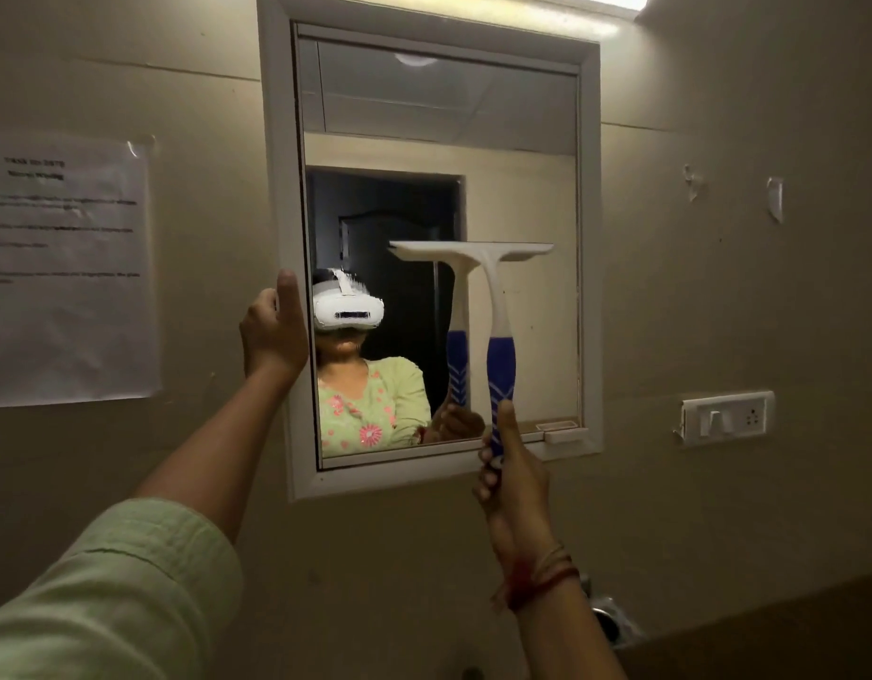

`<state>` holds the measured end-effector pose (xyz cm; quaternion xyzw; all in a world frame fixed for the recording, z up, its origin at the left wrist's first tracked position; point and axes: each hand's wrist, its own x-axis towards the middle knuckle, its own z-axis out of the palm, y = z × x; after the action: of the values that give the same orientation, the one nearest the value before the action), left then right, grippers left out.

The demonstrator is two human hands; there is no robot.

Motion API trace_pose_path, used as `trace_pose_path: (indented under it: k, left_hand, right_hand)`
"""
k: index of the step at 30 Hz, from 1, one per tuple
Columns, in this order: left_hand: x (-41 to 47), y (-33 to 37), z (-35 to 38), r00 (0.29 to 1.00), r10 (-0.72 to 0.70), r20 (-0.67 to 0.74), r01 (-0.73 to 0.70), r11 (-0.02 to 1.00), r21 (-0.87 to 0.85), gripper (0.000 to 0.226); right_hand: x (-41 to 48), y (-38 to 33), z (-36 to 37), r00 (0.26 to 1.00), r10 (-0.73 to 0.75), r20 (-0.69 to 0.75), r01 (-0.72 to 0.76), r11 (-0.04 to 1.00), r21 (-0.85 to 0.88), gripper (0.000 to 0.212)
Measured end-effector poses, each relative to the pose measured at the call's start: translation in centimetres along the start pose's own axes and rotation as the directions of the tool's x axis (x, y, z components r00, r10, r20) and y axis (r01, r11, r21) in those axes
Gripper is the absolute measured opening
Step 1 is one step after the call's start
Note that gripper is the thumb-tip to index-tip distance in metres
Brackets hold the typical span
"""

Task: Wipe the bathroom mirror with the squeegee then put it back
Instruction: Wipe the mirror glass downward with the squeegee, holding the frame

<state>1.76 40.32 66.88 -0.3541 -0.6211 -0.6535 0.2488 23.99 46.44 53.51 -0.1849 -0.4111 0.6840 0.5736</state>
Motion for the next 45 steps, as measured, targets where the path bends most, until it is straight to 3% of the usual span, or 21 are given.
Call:
trace_pose_path:
  k: [3,8,17,24,30,34,42,45]
  left_hand:
    - [0.1,-0.2,0.1,1.0,0.011,-0.008,-0.011,1.0,0.001,0.05]
    - [0.0,0.1,0.0,1.0,0.003,-0.008,-0.003,1.0,0.012,0.05]
    - [0.0,0.1,0.0,1.0,-0.005,0.0,0.005,1.0,0.013,0.05]
    - [0.0,0.1,0.0,1.0,-0.004,-0.002,0.004,1.0,0.016,0.05]
    - [0.1,-0.1,0.1,1.0,-0.003,-0.004,0.003,1.0,0.005,0.05]
    - [0.1,-0.2,0.1,1.0,0.01,-0.009,-0.01,1.0,0.002,0.05]
    - [0.1,-0.2,0.2,1.0,0.01,-0.015,-0.01,1.0,0.02,0.049]
    - [0.0,-0.1,0.1,1.0,0.006,-0.015,-0.005,1.0,0.021,0.05]
  right_hand:
    - [0.0,2.3,-1.8,0.999,0.001,-0.04,-0.004,0.997,-0.074,0.043]
    - [-2.1,7.5,-5.5,0.986,0.129,-0.108,-0.143,0.982,-0.125,0.053]
    - [-0.3,4.3,-3.1,0.998,0.058,0.016,-0.055,0.986,-0.157,0.049]
    - [-1.7,7.3,-5.9,0.986,0.161,-0.043,-0.166,0.965,-0.204,0.055]
    - [1.0,1.5,-1.9,0.996,0.055,0.074,-0.04,0.98,-0.193,0.052]
    - [2.3,-0.5,-0.5,0.999,-0.001,0.054,0.01,0.984,-0.177,0.069]
    - [-0.9,8.6,-5.5,0.988,0.133,-0.079,-0.147,0.968,-0.203,0.054]
    - [-1.5,9.1,-5.9,0.985,0.161,-0.061,-0.17,0.964,-0.204,0.052]
